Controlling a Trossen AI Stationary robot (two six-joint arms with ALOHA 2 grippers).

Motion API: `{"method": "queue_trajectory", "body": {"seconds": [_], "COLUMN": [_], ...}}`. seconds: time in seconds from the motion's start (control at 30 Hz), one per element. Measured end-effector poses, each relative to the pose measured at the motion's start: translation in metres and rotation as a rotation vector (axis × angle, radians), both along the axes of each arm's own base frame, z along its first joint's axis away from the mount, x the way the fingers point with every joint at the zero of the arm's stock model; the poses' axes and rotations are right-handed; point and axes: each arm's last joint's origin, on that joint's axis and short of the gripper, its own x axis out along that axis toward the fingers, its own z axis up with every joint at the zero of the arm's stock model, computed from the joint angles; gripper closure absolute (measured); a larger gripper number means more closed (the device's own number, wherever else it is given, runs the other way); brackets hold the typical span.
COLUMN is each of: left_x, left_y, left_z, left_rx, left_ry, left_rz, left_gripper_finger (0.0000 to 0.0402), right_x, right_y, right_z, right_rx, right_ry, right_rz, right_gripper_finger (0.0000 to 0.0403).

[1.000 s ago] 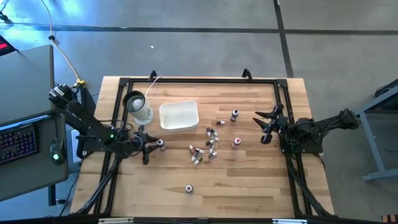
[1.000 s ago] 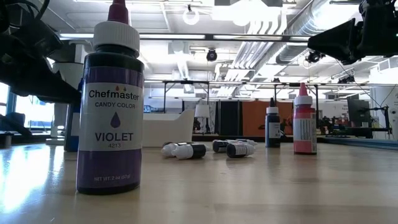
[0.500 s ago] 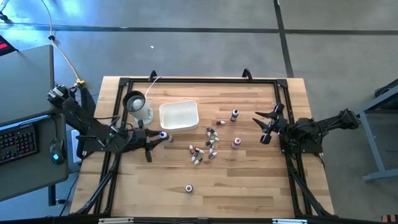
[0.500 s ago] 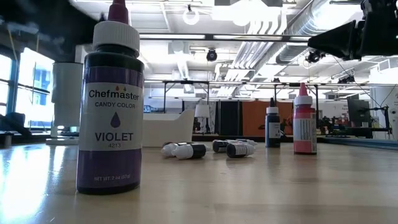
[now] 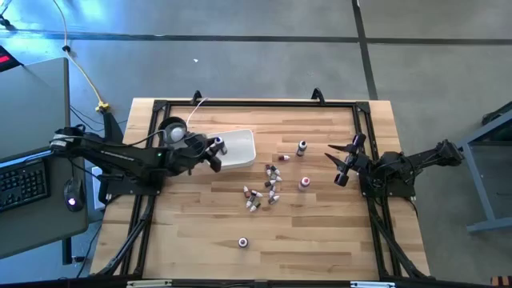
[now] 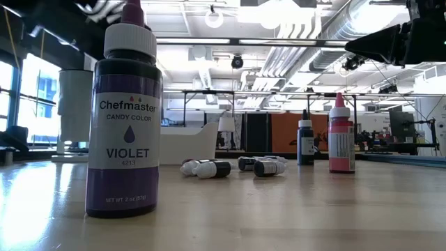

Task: Pick & Place food coloring
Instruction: Put the large blue food coloring bottle into the white bin

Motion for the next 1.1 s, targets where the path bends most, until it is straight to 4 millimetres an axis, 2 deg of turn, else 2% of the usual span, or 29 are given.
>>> {"method": "queue_trajectory", "body": {"seconds": [0.27, 0.5, 0.83, 1.1], "left_x": [0.014, 0.019, 0.019, 0.018], "left_y": [0.024, 0.028, 0.029, 0.029], "left_z": [-0.031, -0.048, -0.049, -0.049], "left_rx": [-0.066, -0.087, -0.044, -0.026], "left_ry": [0.094, 0.139, 0.163, 0.193], "left_rz": [0.147, 0.197, 0.221, 0.213], "left_gripper_finger": [0.0298, 0.0298, 0.0295, 0.0236], "right_x": [0.001, 0.002, 0.002, 0.002], "right_y": [0.001, 0.006, 0.006, 0.006], "right_z": [0.0, 0.0, 0.001, 0.0], "right_rx": [0.049, 0.024, 0.056, 0.053], "right_ry": [-0.023, -0.028, -0.038, -0.036], "right_rz": [0.058, 0.212, 0.234, 0.234], "right_gripper_finger": [0.0275, 0.0275, 0.0275, 0.0275]}}
